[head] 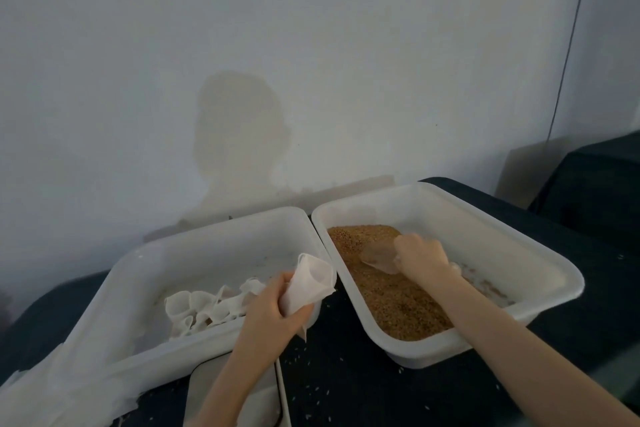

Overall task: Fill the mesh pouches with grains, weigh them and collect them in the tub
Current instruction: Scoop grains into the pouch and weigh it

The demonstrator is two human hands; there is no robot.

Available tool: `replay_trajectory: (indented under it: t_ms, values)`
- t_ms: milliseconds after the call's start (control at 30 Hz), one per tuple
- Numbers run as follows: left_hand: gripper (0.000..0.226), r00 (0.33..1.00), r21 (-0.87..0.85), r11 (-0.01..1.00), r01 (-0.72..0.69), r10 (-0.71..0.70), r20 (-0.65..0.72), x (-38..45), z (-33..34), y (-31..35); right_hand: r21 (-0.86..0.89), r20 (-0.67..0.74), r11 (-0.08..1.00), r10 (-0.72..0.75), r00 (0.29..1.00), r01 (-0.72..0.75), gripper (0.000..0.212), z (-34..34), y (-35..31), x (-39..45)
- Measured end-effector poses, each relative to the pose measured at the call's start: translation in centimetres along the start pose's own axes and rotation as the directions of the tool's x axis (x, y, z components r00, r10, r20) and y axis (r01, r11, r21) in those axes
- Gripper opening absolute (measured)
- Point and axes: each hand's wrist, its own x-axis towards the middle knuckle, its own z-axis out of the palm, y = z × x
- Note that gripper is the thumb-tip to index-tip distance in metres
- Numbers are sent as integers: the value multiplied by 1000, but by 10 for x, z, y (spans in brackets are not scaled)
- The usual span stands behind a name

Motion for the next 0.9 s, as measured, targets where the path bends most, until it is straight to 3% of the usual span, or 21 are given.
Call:
replay_trajectory:
  t_ms: [100, 200, 267, 333, 433, 667, 900]
  values:
    - [33, 1000, -10, 1000, 10, -10, 9, -1, 1, 1, -165, -39, 986, 19, 999, -26, 15, -4, -6, -1]
    - [32, 1000, -18, 1000, 7, -7, 13, -3, 2, 3, -338, -20, 940, -59, 998, 49, 17, -2, -19, 6]
    - [32, 1000, -31, 999, 8, -7, 22, -4, 2, 5, -356, 18, 929, -97, 995, 97, 21, 3, -27, 13]
    - [32, 1000, -28, 1000, 9, -9, 22, -5, 2, 6, -279, 38, 954, -100, 994, 106, 26, 8, -30, 18]
    - [34, 1000, -13, 1000, 8, -8, 6, -6, 1, 5, -27, 35, 998, -52, 998, 53, 25, 15, -21, 20]
    - [33, 999, -20, 999, 31, -31, 12, -9, -4, 7, 365, -20, 931, 27, 999, -18, 21, 14, 0, 17]
    - [35, 999, 6, 999, 41, -41, -7, -13, -21, 2, 520, -89, 849, -59, 994, 97, 50, 1, 4, 15]
